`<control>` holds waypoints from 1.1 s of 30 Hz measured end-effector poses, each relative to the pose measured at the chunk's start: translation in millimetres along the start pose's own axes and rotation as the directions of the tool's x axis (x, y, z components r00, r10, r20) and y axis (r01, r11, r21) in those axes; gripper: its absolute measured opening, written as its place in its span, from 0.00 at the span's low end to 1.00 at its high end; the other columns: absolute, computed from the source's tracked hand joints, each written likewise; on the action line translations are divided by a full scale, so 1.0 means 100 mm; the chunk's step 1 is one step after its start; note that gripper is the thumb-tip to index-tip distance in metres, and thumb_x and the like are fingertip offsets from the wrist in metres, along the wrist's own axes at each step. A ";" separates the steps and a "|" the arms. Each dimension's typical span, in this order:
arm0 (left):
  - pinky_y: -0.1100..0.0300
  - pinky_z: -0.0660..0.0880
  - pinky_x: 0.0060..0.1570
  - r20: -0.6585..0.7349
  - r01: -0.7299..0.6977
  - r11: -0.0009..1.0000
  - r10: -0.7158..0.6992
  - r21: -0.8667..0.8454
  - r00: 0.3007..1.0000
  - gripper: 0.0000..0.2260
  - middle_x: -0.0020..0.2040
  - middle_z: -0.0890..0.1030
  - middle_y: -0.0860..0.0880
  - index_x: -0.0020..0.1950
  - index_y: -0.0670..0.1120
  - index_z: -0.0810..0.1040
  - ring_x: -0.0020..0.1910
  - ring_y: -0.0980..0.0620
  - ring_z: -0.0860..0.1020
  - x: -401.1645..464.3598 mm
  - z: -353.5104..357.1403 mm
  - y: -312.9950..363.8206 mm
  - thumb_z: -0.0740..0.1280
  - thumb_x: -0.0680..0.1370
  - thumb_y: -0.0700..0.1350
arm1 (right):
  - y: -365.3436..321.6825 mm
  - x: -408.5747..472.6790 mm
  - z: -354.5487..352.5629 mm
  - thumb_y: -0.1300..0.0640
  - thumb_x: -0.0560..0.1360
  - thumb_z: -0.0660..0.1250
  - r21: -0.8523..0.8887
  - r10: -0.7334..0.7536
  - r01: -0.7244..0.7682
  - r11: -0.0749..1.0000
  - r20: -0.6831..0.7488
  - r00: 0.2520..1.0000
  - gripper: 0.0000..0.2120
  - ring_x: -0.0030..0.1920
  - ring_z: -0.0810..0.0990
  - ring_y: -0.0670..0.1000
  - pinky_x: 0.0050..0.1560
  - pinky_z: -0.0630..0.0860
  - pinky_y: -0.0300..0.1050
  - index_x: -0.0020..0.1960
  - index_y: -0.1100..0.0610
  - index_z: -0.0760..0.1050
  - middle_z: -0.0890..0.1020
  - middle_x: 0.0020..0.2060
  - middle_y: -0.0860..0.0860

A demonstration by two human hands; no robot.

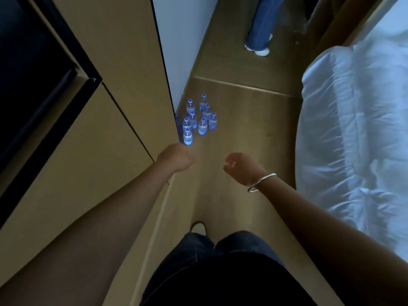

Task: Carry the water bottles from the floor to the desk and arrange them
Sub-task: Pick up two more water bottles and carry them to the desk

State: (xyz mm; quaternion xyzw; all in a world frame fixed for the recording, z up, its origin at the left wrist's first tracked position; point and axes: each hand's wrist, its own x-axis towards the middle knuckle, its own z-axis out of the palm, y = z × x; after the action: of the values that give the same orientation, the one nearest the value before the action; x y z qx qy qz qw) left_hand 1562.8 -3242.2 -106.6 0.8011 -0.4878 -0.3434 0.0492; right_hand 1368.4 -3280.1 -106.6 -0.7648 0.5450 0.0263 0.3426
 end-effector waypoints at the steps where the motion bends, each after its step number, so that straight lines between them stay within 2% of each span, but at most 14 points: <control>1: 0.59 0.64 0.30 0.020 0.009 1.000 -0.009 -0.006 1.000 0.12 0.31 0.69 0.47 0.34 0.41 0.70 0.37 0.42 0.74 0.10 -0.02 0.01 0.62 0.73 0.47 | -0.01 0.11 -0.03 0.55 0.75 0.63 0.003 0.008 -0.008 1.000 0.006 1.000 0.13 0.56 0.77 0.56 0.54 0.69 0.42 0.58 0.59 0.76 0.80 0.55 0.55; 2: 0.57 0.70 0.34 0.031 0.015 1.000 -0.015 -0.010 0.999 0.13 0.34 0.73 0.44 0.40 0.37 0.73 0.43 0.40 0.77 0.21 -0.03 0.03 0.63 0.72 0.48 | -0.01 0.23 -0.07 0.55 0.75 0.63 0.003 0.016 -0.016 1.000 0.014 1.000 0.14 0.57 0.77 0.56 0.54 0.69 0.41 0.58 0.59 0.76 0.80 0.56 0.55; 3: 0.53 0.74 0.41 0.031 0.025 1.000 -0.024 -0.019 0.999 0.16 0.41 0.77 0.42 0.48 0.35 0.74 0.49 0.40 0.77 0.32 -0.04 0.04 0.63 0.72 0.48 | -0.01 0.34 -0.10 0.55 0.75 0.63 0.002 0.022 -0.022 1.000 0.025 0.999 0.14 0.57 0.76 0.56 0.54 0.69 0.40 0.59 0.59 0.75 0.80 0.56 0.55; 4: 0.50 0.75 0.49 0.025 0.035 0.999 -0.034 -0.027 0.999 0.19 0.49 0.77 0.40 0.53 0.35 0.73 0.54 0.40 0.76 0.43 -0.04 0.04 0.64 0.72 0.49 | 0.01 0.44 -0.13 0.55 0.75 0.63 0.001 0.025 -0.025 1.000 0.035 0.999 0.14 0.57 0.76 0.56 0.54 0.69 0.41 0.59 0.59 0.75 0.80 0.56 0.55; 6: 0.47 0.73 0.55 0.022 0.048 0.998 -0.047 -0.038 0.999 0.21 0.57 0.76 0.38 0.57 0.34 0.71 0.57 0.40 0.75 0.69 -0.06 0.08 0.63 0.71 0.48 | 0.06 0.72 -0.21 0.55 0.75 0.64 0.004 0.030 -0.030 1.000 0.054 0.998 0.14 0.57 0.77 0.56 0.55 0.69 0.41 0.59 0.59 0.75 0.80 0.56 0.55; 12: 0.52 0.73 0.52 0.060 0.116 0.993 -0.114 -0.017 0.992 0.19 0.57 0.77 0.42 0.56 0.39 0.73 0.56 0.42 0.76 1.60 -0.01 0.34 0.65 0.72 0.50 | 0.28 1.62 -0.49 0.54 0.75 0.63 0.007 0.054 -0.055 0.998 0.153 0.987 0.14 0.56 0.76 0.54 0.51 0.67 0.39 0.59 0.58 0.75 0.79 0.56 0.54; 16: 0.54 0.72 0.59 0.123 0.204 0.979 -0.204 0.013 0.971 0.22 0.65 0.74 0.45 0.66 0.44 0.70 0.61 0.44 0.74 2.25 0.03 0.51 0.63 0.74 0.52 | 0.42 2.33 -0.71 0.55 0.75 0.63 0.031 0.038 -0.046 0.998 0.221 0.974 0.17 0.57 0.76 0.54 0.52 0.66 0.39 0.63 0.59 0.71 0.78 0.57 0.55; 18: 0.55 0.70 0.58 0.149 0.247 0.968 -0.251 0.045 0.957 0.23 0.67 0.72 0.46 0.67 0.44 0.69 0.63 0.45 0.73 2.51 0.07 0.60 0.63 0.75 0.53 | 0.49 2.67 -0.81 0.55 0.75 0.63 0.049 0.049 -0.063 0.997 0.252 0.967 0.20 0.56 0.75 0.54 0.48 0.63 0.35 0.66 0.58 0.68 0.78 0.56 0.55; 21: 0.55 0.70 0.57 0.192 0.298 0.954 -0.294 0.008 0.936 0.22 0.65 0.74 0.45 0.66 0.44 0.69 0.61 0.45 0.73 2.89 0.14 0.65 0.63 0.76 0.53 | 0.60 3.12 -0.85 0.56 0.75 0.63 0.035 0.055 -0.069 0.997 0.314 0.948 0.21 0.56 0.75 0.54 0.42 0.59 0.31 0.66 0.59 0.68 0.77 0.55 0.55; 23: 0.54 0.70 0.59 0.220 0.354 0.934 -0.336 -0.045 0.916 0.24 0.66 0.73 0.46 0.69 0.44 0.67 0.63 0.45 0.72 3.17 0.20 0.61 0.63 0.76 0.53 | 0.67 3.42 -0.80 0.57 0.75 0.63 0.007 0.058 -0.065 0.998 0.357 0.932 0.19 0.55 0.75 0.55 0.45 0.62 0.35 0.64 0.62 0.69 0.77 0.55 0.57; 25: 0.55 0.69 0.61 0.237 0.393 0.917 -0.368 -0.070 0.899 0.26 0.67 0.73 0.46 0.70 0.45 0.67 0.65 0.45 0.71 3.46 0.30 0.52 0.64 0.75 0.54 | 0.75 3.68 -0.68 0.57 0.75 0.62 -0.021 0.054 -0.049 0.999 0.404 0.913 0.15 0.56 0.75 0.57 0.53 0.66 0.42 0.60 0.63 0.71 0.77 0.55 0.59; 28: 0.53 0.68 0.62 0.254 0.447 0.889 -0.413 -0.095 0.875 0.26 0.66 0.74 0.44 0.70 0.45 0.66 0.65 0.44 0.72 4.02 0.61 0.25 0.65 0.75 0.54 | 0.95 4.12 -0.32 0.57 0.76 0.61 -0.053 0.062 -0.041 0.998 0.480 0.875 0.02 0.50 0.73 0.56 0.56 0.70 0.51 0.47 0.54 0.71 0.73 0.47 0.58; 29: 0.53 0.68 0.63 0.264 0.466 0.878 -0.426 -0.110 0.865 0.27 0.67 0.73 0.44 0.71 0.45 0.65 0.65 0.43 0.71 4.18 0.72 0.16 0.65 0.75 0.54 | 1.01 4.23 -0.20 0.56 0.76 0.61 -0.051 0.078 -0.061 0.997 0.493 0.866 0.02 0.50 0.73 0.55 0.55 0.71 0.51 0.47 0.55 0.70 0.73 0.47 0.56; 33: 0.53 0.65 0.66 0.257 0.564 0.792 -0.509 -0.234 0.821 0.30 0.70 0.70 0.42 0.74 0.43 0.60 0.68 0.44 0.69 5.02 1.35 -0.32 0.65 0.76 0.52 | 1.33 4.95 0.47 0.55 0.76 0.61 -0.016 0.167 -0.181 0.983 0.480 0.861 0.17 0.60 0.73 0.57 0.60 0.69 0.48 0.63 0.61 0.69 0.75 0.58 0.57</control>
State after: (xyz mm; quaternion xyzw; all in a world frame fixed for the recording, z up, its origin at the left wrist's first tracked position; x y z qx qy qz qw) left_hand 1650.5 -3600.2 -474.6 0.8552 -0.1840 -0.4838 0.0257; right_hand 1471.4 -3680.5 -413.3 -0.6770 0.5101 0.2376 0.4743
